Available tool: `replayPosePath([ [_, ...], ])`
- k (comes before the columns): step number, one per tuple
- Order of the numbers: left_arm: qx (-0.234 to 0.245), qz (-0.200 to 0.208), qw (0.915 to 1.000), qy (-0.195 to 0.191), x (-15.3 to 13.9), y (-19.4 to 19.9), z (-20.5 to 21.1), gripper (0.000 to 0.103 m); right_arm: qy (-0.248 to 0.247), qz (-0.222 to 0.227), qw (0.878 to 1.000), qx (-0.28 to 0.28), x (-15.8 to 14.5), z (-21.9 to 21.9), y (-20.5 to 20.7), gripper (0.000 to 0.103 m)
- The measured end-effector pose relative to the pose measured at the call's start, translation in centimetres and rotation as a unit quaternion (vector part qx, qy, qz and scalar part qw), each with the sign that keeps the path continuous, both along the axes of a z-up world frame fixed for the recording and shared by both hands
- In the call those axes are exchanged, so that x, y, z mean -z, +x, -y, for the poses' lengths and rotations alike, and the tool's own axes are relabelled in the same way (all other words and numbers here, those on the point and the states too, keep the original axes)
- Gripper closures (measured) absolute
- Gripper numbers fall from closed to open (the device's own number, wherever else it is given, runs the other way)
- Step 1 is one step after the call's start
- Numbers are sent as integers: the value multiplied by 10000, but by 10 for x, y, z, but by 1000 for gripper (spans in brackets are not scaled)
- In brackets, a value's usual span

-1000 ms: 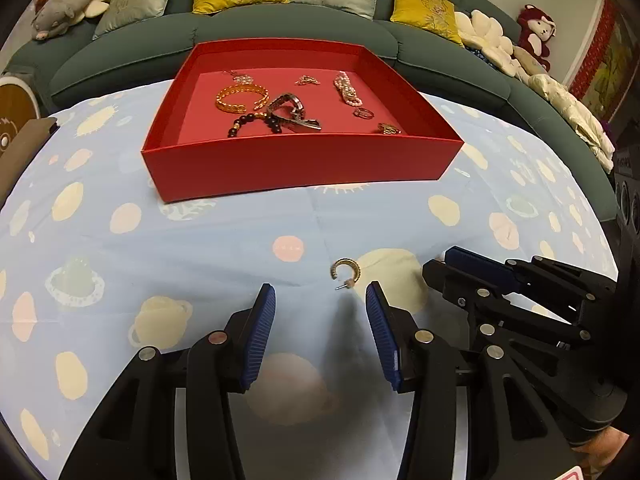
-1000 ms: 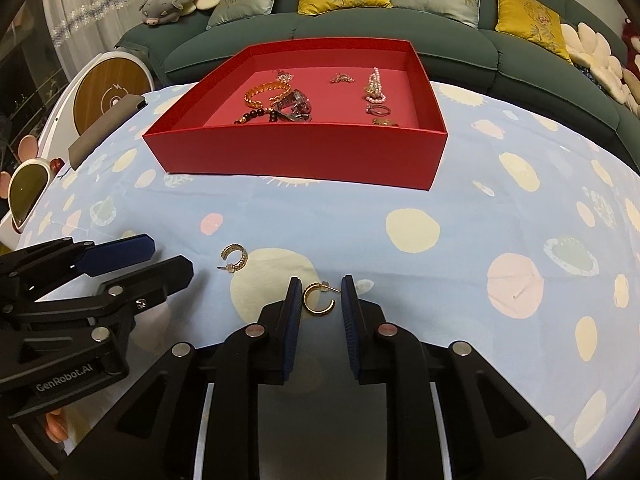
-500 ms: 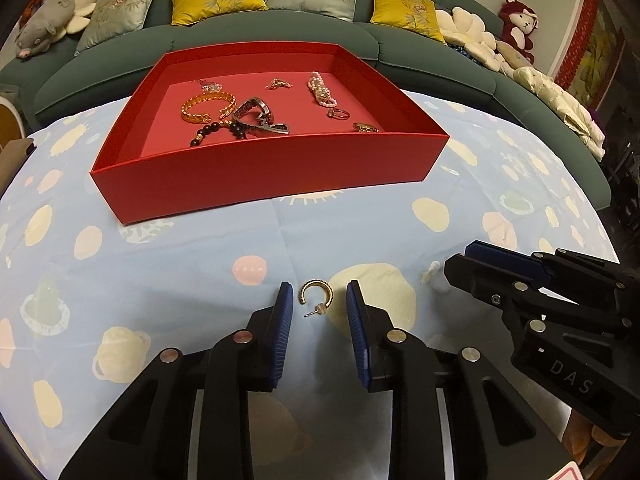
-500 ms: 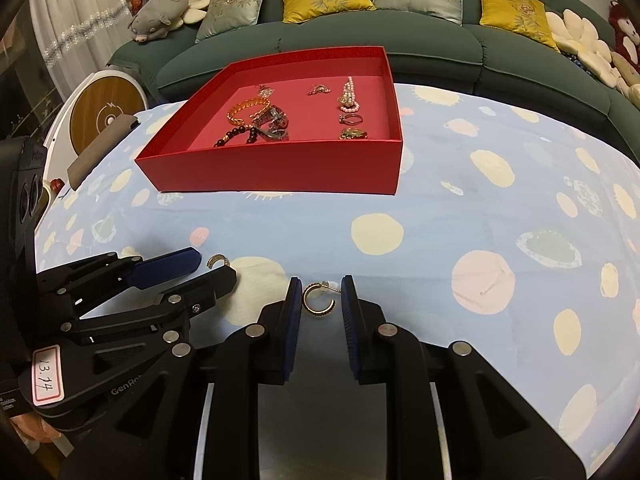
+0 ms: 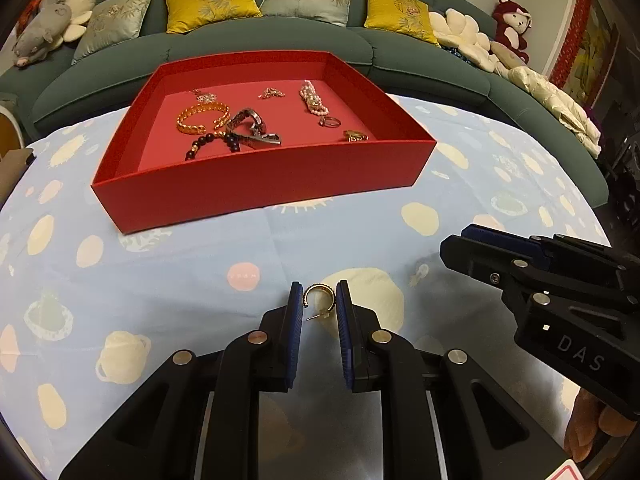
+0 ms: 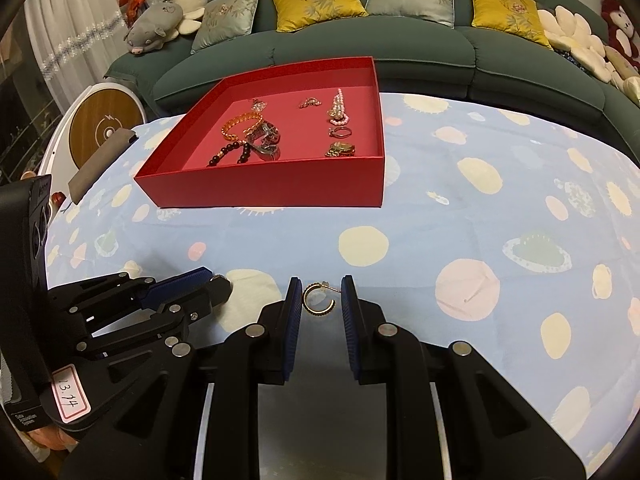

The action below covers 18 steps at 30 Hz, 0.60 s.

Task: Organize jewelry
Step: 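Grasp a gold hoop earring with the left while the right grasps the other hoop, then carry both gold hoops into the red tray and open both grippers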

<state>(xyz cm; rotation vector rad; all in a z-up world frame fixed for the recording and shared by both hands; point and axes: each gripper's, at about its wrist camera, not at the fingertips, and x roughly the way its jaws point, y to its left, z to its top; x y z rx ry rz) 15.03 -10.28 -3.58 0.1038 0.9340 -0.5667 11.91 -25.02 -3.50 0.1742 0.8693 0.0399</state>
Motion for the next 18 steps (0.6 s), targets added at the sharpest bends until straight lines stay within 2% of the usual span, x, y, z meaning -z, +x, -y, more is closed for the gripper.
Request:
replayPosePath([
  [18,-769,394,9951,-487,-66,22,-43,89,124,489,9987,76,-42,-7,16,84],
])
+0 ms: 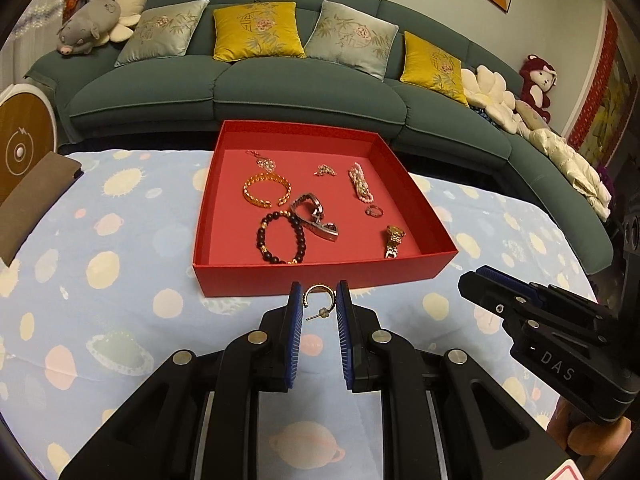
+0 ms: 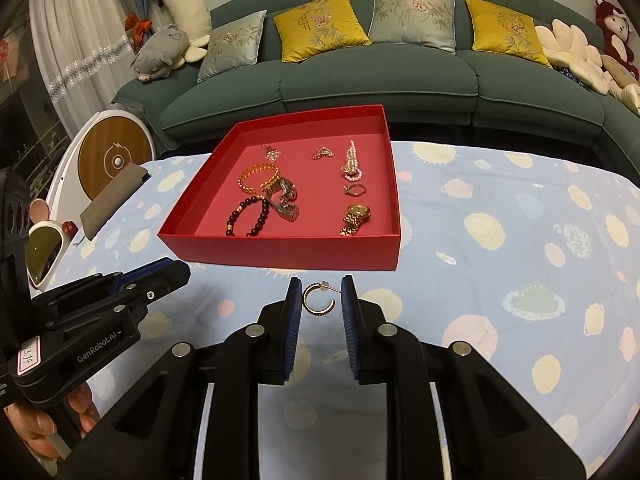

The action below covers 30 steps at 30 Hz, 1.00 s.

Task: Organize jewelry
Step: 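Carry both gold hoops into the red tray and open both grippers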

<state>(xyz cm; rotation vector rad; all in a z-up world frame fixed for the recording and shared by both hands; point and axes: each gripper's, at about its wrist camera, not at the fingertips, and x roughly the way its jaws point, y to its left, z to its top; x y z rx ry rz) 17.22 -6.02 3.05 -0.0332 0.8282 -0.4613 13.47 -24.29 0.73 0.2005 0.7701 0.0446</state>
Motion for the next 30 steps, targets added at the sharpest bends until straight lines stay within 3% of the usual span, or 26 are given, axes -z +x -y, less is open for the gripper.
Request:
replayPosePath([
  [30,-202,222,9995,-71,-38,-4,22,89,228,531,9983,8,-48,-11,-9,84],
])
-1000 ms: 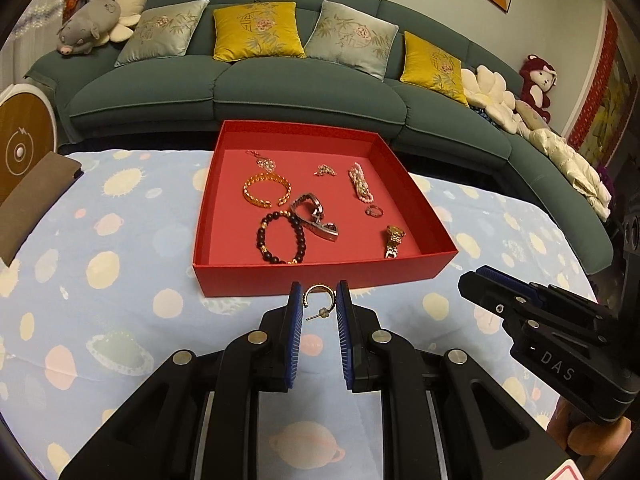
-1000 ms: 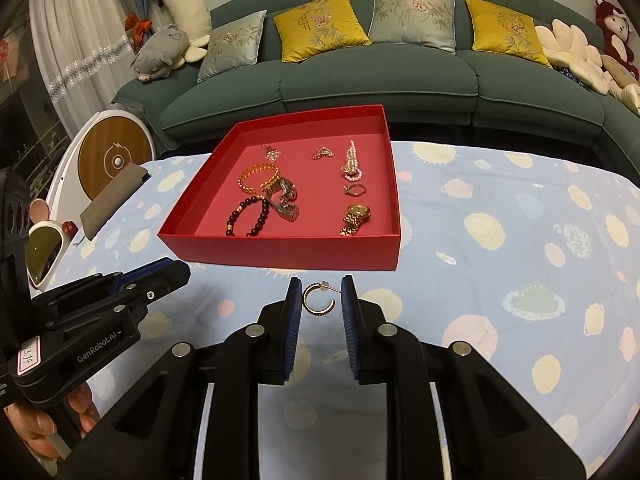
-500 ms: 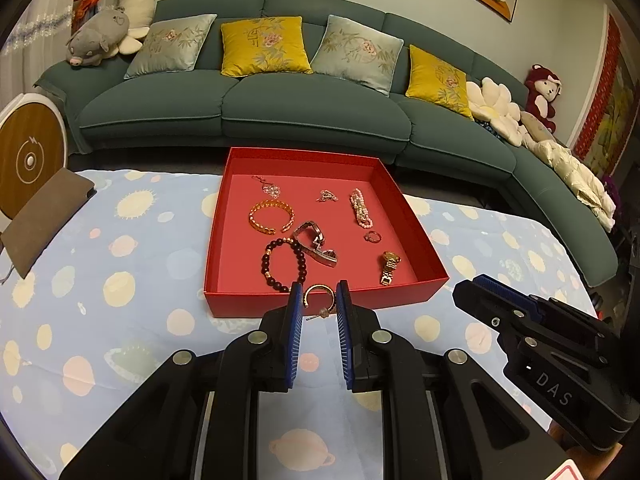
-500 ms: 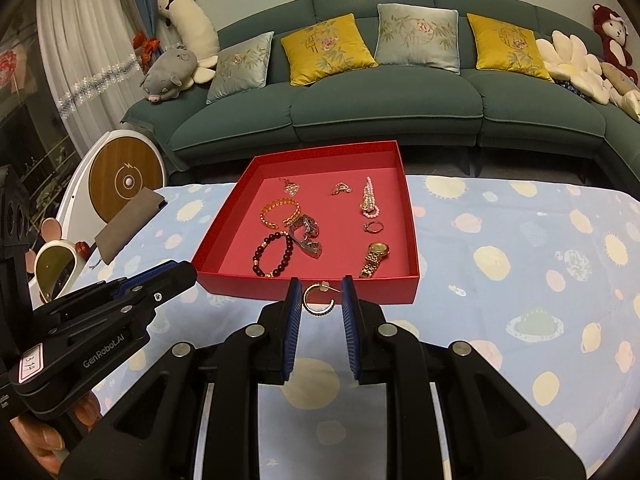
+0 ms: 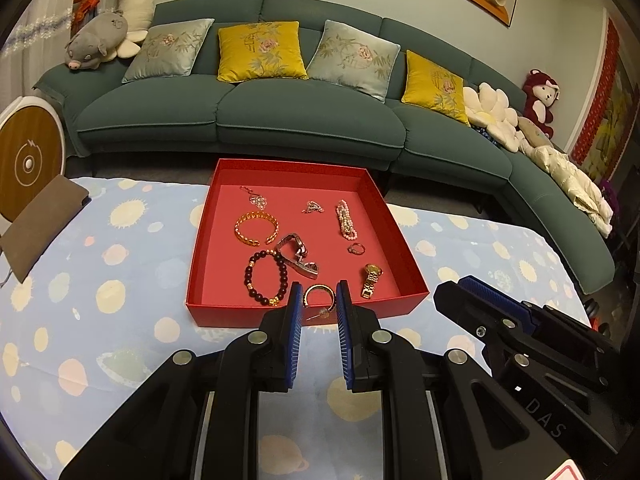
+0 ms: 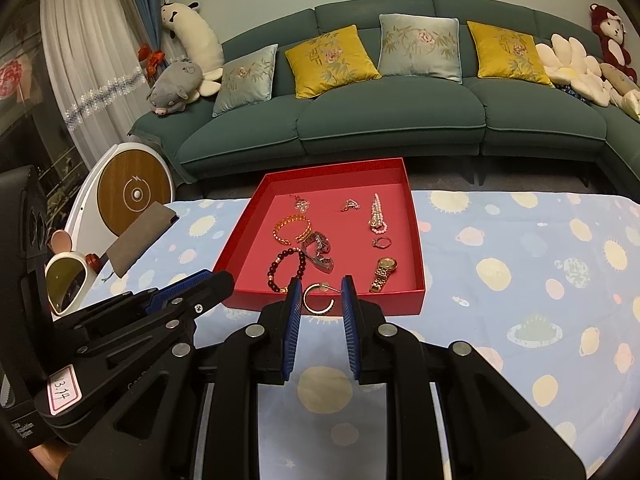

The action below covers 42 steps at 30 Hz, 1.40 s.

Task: Organize jewelry
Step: 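Carry both gold hoops into the red tray and open both grippers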

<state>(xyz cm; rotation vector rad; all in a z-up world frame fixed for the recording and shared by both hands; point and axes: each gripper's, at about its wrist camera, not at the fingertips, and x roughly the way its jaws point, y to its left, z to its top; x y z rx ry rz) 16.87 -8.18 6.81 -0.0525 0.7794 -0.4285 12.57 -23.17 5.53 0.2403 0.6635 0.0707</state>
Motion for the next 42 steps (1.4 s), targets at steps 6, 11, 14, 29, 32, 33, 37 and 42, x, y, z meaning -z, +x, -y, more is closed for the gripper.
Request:
replayPosePath([
  [6,-119,66,9998,-119,-15,5,-6,89,-48,76,10000,-15,-10,-2,3,84],
  [11,-223,161,9996,-107,-30,12,-9,89,-112,126,9999,-21,-17,-3,7,84],
  [14,-297,137,9994,-101,-38,26,-10,89,-156,134,9998,-37,-24,-4,14,84],
  [29,-605,-239,9973,328,-5,140,3,89,239,-365,9989,154,5,26,120,84],
  [32,-806,-445,9957,83,8,156,-2,89,306,-391,9987,129,14,25,134,84],
  [33,-874,-516,9948,33,13,161,-4,89,316,-420,9985,121,17,24,138,84],
  [37,-1006,-593,9930,185,30,170,-2,89,286,-530,9981,109,32,22,152,84],
  [42,-875,-627,9930,479,45,171,7,89,364,-642,9972,131,48,22,166,84],
])
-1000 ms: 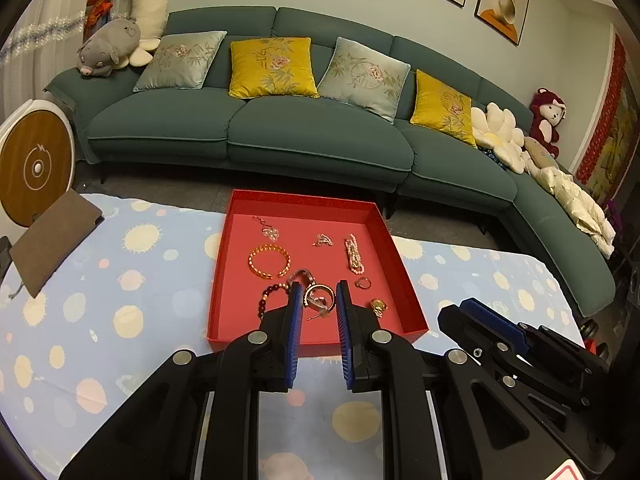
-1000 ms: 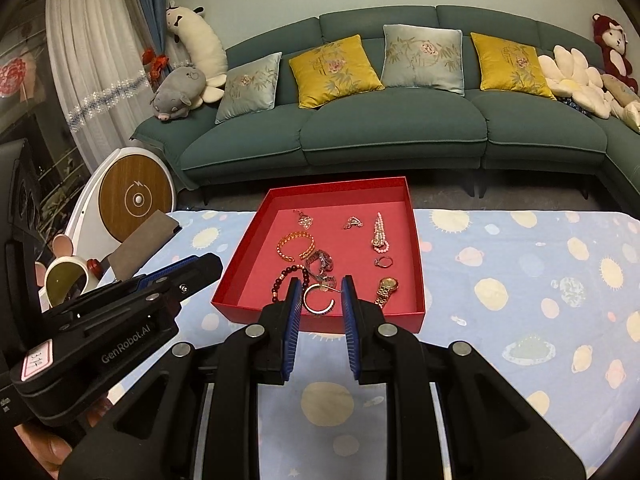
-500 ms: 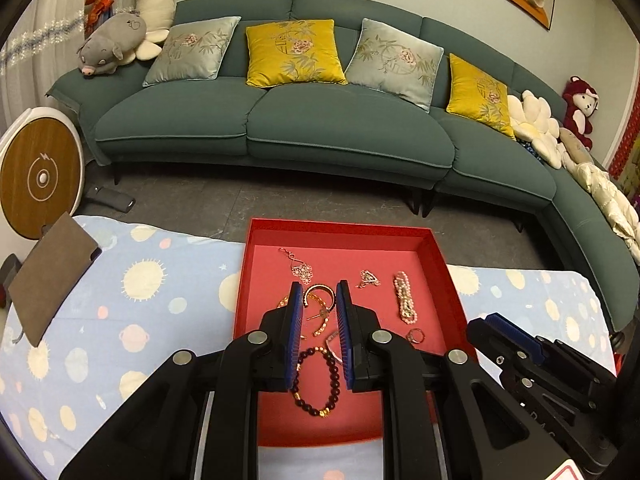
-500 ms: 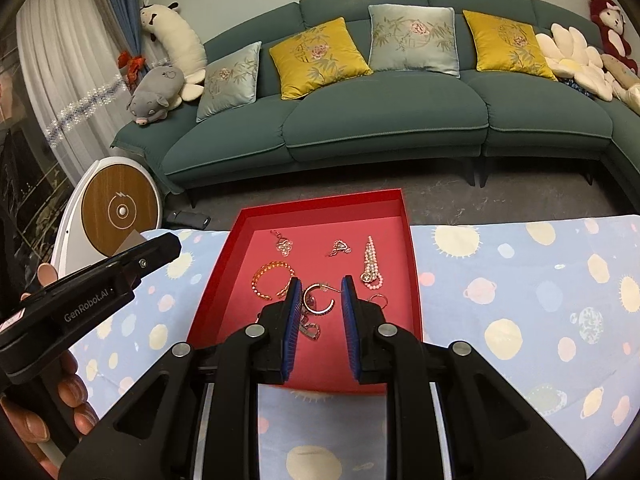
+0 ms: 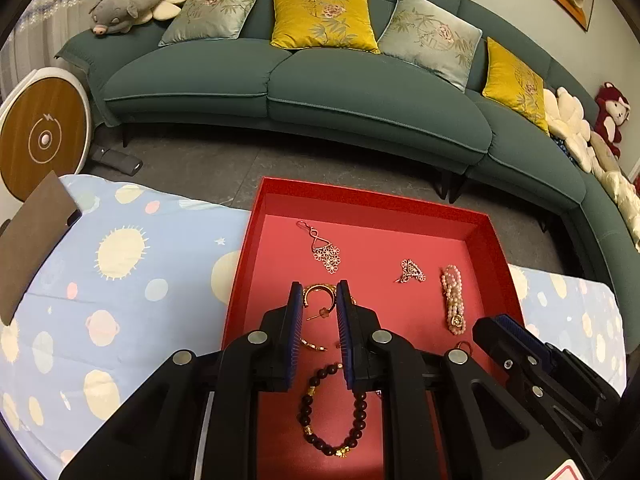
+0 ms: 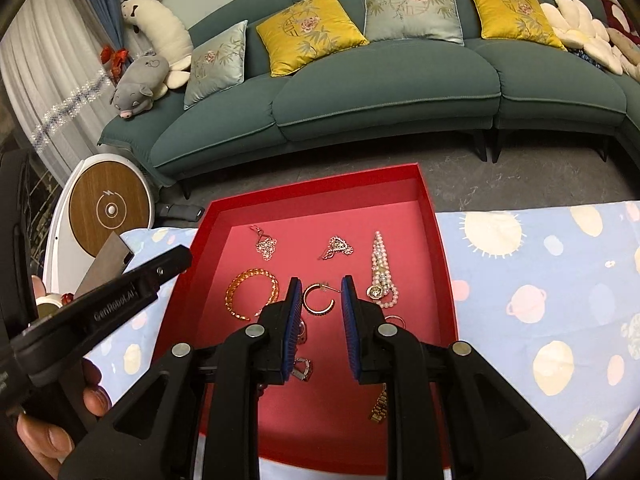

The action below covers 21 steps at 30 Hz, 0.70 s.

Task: Organize jewelry
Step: 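Carry both gold hoops into the red tray and open both grippers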

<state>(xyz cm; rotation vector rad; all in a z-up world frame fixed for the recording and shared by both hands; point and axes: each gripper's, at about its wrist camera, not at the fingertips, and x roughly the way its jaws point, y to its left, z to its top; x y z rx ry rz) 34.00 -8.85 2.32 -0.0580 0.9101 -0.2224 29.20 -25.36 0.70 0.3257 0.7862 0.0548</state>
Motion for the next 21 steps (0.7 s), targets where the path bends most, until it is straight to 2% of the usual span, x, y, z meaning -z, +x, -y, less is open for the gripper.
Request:
replayPosePath([
  [13,373,-168,9986,334,16,3,9,89,-116,-118,9998,-81,14,-6,13,83],
  [15,422,-141,9982,403,18,1,11,83,-131,-138,9998,-92,15,-6,15,83],
  [17,397,-144,9978,506,18,1,13,59,-137,-120,9998,-76,15,-6,15,82],
  [21,348,-23,9984,445,8,-2,11,55,-188,-34,9998,20,9,-5,12,72],
])
